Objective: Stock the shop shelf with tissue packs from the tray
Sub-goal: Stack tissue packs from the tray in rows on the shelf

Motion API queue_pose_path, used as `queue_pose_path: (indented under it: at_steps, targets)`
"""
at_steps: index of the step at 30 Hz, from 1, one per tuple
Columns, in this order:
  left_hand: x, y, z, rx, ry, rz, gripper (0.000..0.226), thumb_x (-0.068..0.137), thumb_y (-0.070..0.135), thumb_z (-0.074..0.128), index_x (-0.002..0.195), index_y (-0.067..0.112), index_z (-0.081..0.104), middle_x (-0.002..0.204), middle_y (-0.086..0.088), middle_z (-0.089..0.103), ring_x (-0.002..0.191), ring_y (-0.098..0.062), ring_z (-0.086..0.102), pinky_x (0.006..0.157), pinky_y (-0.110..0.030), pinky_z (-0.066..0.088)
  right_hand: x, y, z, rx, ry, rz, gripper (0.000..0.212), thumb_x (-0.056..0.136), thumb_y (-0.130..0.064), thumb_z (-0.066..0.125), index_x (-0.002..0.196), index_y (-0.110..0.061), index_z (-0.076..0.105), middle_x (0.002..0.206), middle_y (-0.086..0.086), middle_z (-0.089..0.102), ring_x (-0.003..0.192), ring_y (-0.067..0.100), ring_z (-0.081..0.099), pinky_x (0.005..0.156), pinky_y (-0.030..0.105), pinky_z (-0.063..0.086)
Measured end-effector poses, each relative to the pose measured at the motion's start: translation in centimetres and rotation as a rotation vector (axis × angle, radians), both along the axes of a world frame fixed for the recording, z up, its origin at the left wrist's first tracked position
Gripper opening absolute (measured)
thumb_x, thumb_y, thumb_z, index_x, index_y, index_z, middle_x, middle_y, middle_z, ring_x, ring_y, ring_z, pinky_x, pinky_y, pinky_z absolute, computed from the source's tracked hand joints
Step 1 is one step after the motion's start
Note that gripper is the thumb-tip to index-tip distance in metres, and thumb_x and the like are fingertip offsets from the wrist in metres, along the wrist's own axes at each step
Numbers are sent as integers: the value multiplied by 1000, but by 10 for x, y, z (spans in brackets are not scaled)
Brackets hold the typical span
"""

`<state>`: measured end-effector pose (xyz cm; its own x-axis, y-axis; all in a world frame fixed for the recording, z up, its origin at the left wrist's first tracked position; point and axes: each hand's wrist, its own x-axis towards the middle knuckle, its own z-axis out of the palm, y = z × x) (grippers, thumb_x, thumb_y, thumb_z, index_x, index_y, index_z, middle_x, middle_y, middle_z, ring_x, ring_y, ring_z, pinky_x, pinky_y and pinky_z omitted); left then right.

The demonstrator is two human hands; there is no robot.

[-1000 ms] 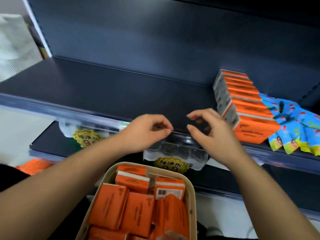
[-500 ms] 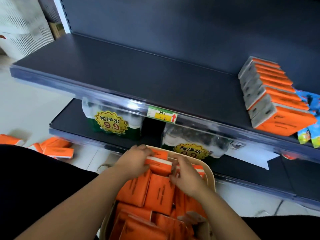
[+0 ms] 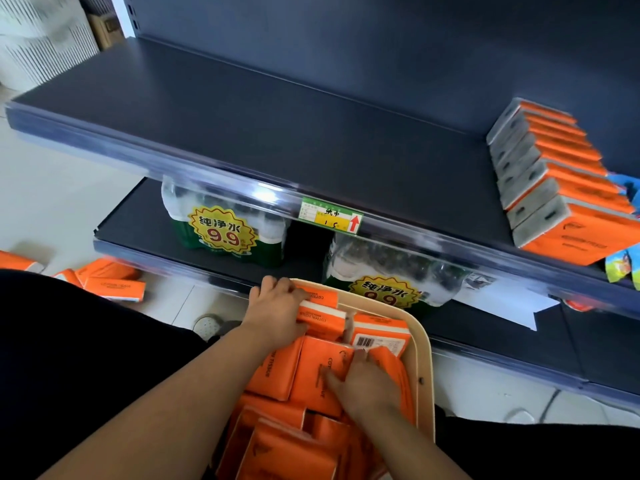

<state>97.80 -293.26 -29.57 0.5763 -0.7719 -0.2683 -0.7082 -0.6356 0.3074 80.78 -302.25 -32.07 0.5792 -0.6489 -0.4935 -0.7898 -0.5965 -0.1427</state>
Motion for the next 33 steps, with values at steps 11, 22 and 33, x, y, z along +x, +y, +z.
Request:
queue_pose_path:
  at_steps: [11, 22, 33]
  targets:
    - [-1, -2, -7, -34, 171, 101, 65, 81, 37, 67, 138, 20, 40, 138, -4, 37, 127, -26, 38, 105, -42, 40, 5, 4, -13, 362, -196, -335, 74, 80, -20, 74, 136, -12, 26, 125, 7, 56, 116, 25, 56, 96, 32, 46]
    - [4, 2, -3, -85, 211, 73, 56, 86, 24, 62, 138, 23, 42, 141, -2, 46, 127, -28, 40, 108, -40, 34, -8, -17, 14, 335, -357, -106, 80, 84, -15, 69, 149, -33, 25, 140, 7, 34, 134, 26, 37, 113, 33, 30]
    - [-5, -1, 27, -346, 243, 25, 42, 85, 38, 67, 122, 26, 49, 104, 10, 52, 110, -10, 40, 92, -30, 42, -24, -42, 41, 289, -395, 169, 53, 80, -18, 71, 121, -38, 45, 120, -14, 47, 113, 10, 48, 95, 26, 40]
